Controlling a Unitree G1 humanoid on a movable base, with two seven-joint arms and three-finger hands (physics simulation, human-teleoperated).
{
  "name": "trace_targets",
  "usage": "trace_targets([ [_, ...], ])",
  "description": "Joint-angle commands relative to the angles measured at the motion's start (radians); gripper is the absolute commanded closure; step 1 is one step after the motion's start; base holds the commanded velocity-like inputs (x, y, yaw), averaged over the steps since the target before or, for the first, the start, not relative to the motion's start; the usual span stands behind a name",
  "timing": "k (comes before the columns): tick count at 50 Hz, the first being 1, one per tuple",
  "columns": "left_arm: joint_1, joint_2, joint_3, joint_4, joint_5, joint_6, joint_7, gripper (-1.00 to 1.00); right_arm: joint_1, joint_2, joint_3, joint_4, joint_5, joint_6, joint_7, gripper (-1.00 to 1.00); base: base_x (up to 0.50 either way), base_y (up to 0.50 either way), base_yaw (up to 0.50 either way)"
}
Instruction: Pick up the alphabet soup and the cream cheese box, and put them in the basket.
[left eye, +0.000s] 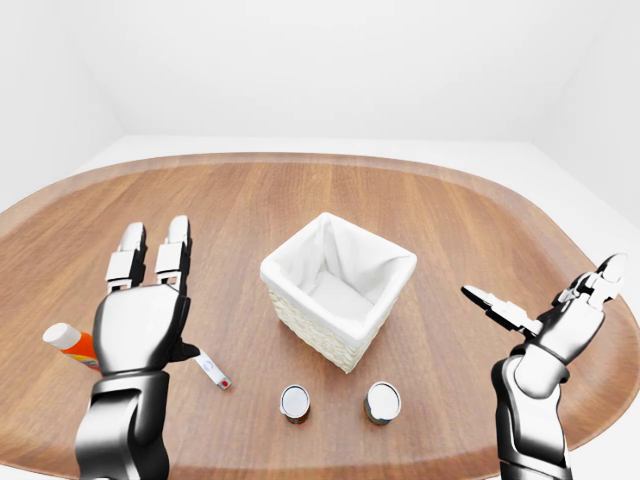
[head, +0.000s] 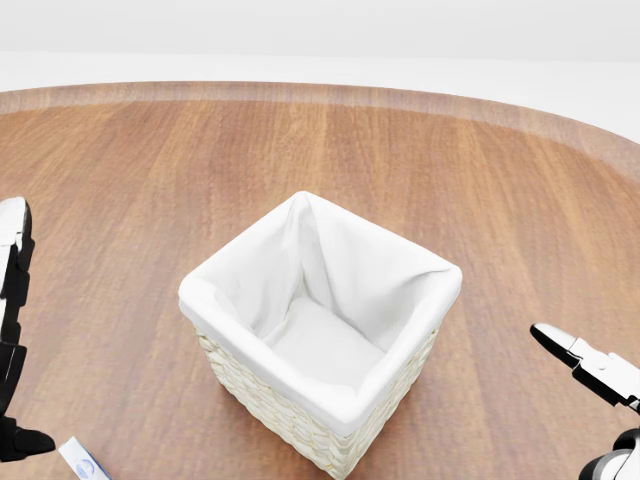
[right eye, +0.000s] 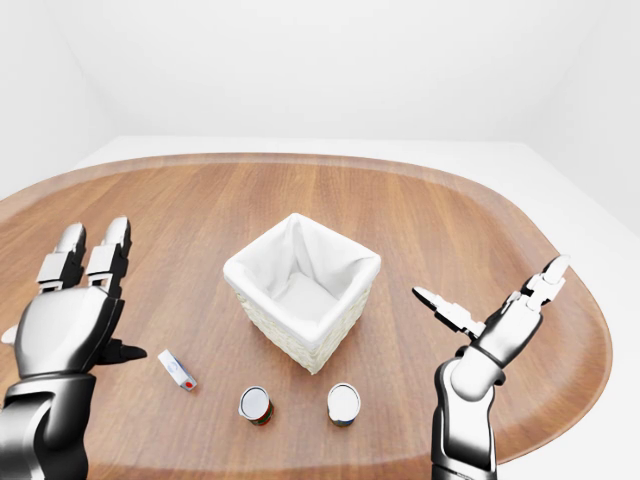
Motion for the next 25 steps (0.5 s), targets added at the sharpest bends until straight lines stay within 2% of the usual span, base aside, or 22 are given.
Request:
trace_targets([
  [1,0.046,-0.008,0.001,0.008,0.039,0.000,-0.030,-1.00,-0.005,-0.002,0.000,0.010,-0.007,-0.008,0.000,-1.00,0.00,0.00,0.00],
  [16,0.081,-0.013,0.026,-0.004,0.031,0.000,-0.084,-1.00,-0.003,-0.003,0.001,0.007,-0.007,-0.001,0.000,-1.00,0.00,0.00,0.00],
  [18,0.098,-0.018,0.032,0.006,0.036,0.000,-0.065,-1.00,-0.004,-0.002,0.001,0.007,-0.008,0.001,0.000,-1.00,0.00,0.00,0.00],
  [21,0.100,-0.020,0.043,0.002,0.034,0.000,-0.077,-1.00,-0.005,-0.003,0.002,0.012,-0.008,-0.001,0.000,-1.00,0.00,0.00,0.00],
  [23,0.122,-0.028,0.044,0.025,0.059,0.000,-0.039,-1.00,-0.004,-0.002,0.003,0.010,-0.010,0.000,0.000,-1.00,0.00,0.00,0.00],
  [25,0.126,-0.029,0.044,0.028,0.066,0.000,-0.047,-1.00,-0.003,-0.002,0.004,0.008,-0.010,0.002,0.000,-1.00,0.00,0.00,0.00],
])
